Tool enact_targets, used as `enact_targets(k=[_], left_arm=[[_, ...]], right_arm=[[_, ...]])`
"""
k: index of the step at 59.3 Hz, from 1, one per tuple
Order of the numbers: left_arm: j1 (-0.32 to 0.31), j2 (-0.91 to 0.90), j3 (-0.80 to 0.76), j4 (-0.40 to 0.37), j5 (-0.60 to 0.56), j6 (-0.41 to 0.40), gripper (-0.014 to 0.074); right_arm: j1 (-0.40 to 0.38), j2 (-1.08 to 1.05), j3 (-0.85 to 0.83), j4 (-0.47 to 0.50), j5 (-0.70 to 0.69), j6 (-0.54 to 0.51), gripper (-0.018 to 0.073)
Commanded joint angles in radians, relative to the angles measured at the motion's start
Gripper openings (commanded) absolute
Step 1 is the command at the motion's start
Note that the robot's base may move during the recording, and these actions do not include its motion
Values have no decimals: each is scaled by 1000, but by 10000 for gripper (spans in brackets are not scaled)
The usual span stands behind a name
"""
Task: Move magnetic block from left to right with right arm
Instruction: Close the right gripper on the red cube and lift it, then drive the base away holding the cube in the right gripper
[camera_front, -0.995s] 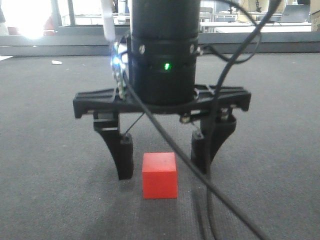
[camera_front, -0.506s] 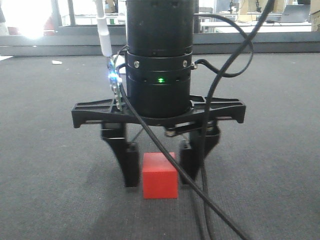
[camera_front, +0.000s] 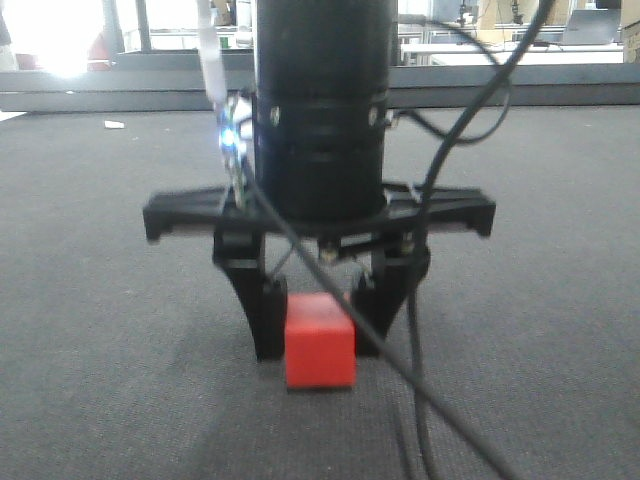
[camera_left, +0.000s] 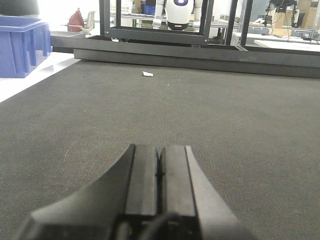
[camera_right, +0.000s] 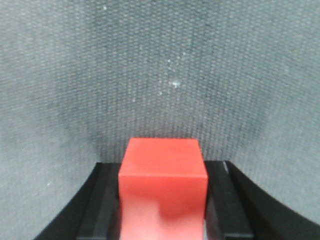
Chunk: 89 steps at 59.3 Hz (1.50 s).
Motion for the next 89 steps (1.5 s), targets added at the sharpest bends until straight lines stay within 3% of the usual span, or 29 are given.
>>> enact_targets(k=[1,18,34,51,69,76,89], left_arm=[[-5,-9,9,0,-88,-4,-116],[-5,-9,9,0,-88,-4,-116],[-5,-9,9,0,-88,-4,-116],[-5,-9,9,0,-88,-4,-116],[-5,-9,9,0,-88,-4,-116],[-5,-9,9,0,-88,-4,-116],[-5,-9,9,0,-88,-4,-116]], right_arm=[[-14,-110,-32,-4,9,-35,249],[-164,-296,43,-2,32,-365,249],[-395,-521,281,78,-185,-650,249],[-653,-765,567,148,-602,-736,249],[-781,-1013,808,92,-1013,-811,249],[-788,-1124,877,60,-1076,-811,249],[-788,-1350,958,55,-1026,-811,249]])
